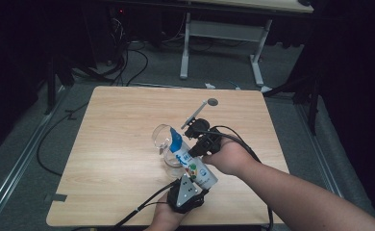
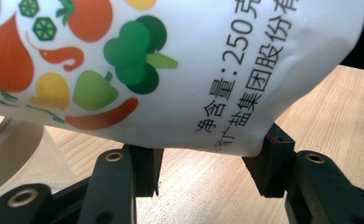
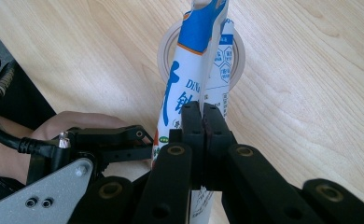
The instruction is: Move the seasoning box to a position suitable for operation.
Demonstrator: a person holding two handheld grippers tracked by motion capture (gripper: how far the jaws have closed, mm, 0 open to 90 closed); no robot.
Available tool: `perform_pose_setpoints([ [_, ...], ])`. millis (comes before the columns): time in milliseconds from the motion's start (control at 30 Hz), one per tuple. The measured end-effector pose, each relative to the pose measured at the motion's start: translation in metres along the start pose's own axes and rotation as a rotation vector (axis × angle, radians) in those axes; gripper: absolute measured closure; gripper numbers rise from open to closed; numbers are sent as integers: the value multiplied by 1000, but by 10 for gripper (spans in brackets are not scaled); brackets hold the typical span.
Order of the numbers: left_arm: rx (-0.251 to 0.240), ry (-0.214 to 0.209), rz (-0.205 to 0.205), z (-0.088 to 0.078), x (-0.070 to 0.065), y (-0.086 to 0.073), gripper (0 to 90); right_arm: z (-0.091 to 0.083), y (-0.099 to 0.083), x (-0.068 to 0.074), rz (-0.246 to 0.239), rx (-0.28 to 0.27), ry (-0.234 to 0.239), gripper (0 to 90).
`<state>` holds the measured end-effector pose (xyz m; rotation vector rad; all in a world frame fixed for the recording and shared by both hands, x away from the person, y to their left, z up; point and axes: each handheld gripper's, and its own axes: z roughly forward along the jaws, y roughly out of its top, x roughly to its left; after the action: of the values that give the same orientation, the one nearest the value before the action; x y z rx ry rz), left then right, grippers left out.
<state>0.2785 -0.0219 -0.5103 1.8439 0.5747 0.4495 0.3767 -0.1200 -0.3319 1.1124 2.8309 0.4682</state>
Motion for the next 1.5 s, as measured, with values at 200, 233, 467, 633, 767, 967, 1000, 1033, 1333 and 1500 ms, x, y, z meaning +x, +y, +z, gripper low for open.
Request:
perform_pose_setpoints([
  [200,-2,-1,-2,0,0,1,520,1,3,1,-9,-2,-1,899],
  [233,0,-1,0,0,0,1,520,1,3,1,-11,-2,-1,899],
  [467,-1,-2,3,1,0,2,520,1,3,0,-15,-1,-2,899],
  [633,-4,-1,1,2,-2,2,520,1,3,0,-18,7,-2,900],
  [767,-4,-2,7,1,-2,3,520,0,5,-1,-18,17,10,899],
  [967,-9,-1,12,1,-2,4,520,0,6,-2,-19,22,20,899],
  [1000,-9,-1,12,1,-2,4,520,-1,6,-2,-18,24,17,899],
  [1033,-9,1,14,1,-2,4,521,-1,6,-2,-16,26,19,899],
  [1333,-6,4,23,2,-3,6,526,-2,9,-2,13,61,32,898],
  [1500,-9,7,20,3,-2,6,527,-2,10,-2,13,61,27,898],
])
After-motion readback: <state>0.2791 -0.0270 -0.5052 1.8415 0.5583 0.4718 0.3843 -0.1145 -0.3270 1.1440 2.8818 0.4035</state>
